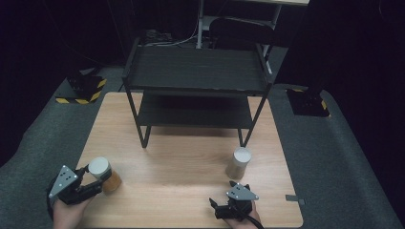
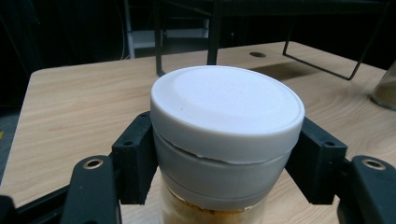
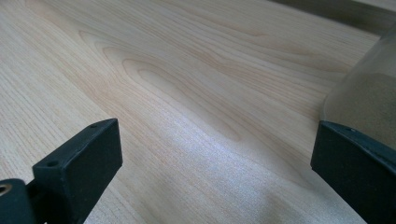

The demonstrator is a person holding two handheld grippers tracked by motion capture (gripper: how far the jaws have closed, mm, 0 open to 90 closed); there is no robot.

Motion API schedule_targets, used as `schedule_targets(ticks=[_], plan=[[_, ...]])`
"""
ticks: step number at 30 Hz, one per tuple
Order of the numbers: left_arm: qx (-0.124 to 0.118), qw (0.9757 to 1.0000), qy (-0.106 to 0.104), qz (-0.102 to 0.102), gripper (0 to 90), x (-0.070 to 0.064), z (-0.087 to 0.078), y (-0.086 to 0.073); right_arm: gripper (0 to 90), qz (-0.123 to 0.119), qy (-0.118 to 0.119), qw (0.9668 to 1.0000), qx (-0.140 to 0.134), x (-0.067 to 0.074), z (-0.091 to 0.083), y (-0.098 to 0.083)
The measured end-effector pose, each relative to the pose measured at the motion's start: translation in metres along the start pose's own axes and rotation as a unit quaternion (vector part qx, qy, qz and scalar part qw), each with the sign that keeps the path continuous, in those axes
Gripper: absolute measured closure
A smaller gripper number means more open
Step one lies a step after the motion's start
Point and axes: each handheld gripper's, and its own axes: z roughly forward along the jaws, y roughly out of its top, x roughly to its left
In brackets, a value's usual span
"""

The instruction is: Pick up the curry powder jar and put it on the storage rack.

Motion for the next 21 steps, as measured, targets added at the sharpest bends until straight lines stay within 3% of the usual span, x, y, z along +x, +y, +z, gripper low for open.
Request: schedule_targets(ticks=[8, 14, 21], plan=[[-0.022, 0.9995, -0.020, 0.008, 33.5, -0.008, -0.004, 0.013, 1.4, 0.005, 0.001, 1.0000, -0.003, -0.002, 0.000, -0.001], [-0.031, 0.9984, -0.040, 0.024, 33.6, -0.019, -0.001, 0.034, 1.4, 0.007, 0.003, 1.0000, -0.002, -0.003, 0.000, -0.001], [-0.042, 0.9963, -0.070, 0.027, 33.6, -0.025, 0.008, 0.057, 1.4, 0.009, 0.007, 0.9999, -0.004, -0.004, 0.000, -0.001]])
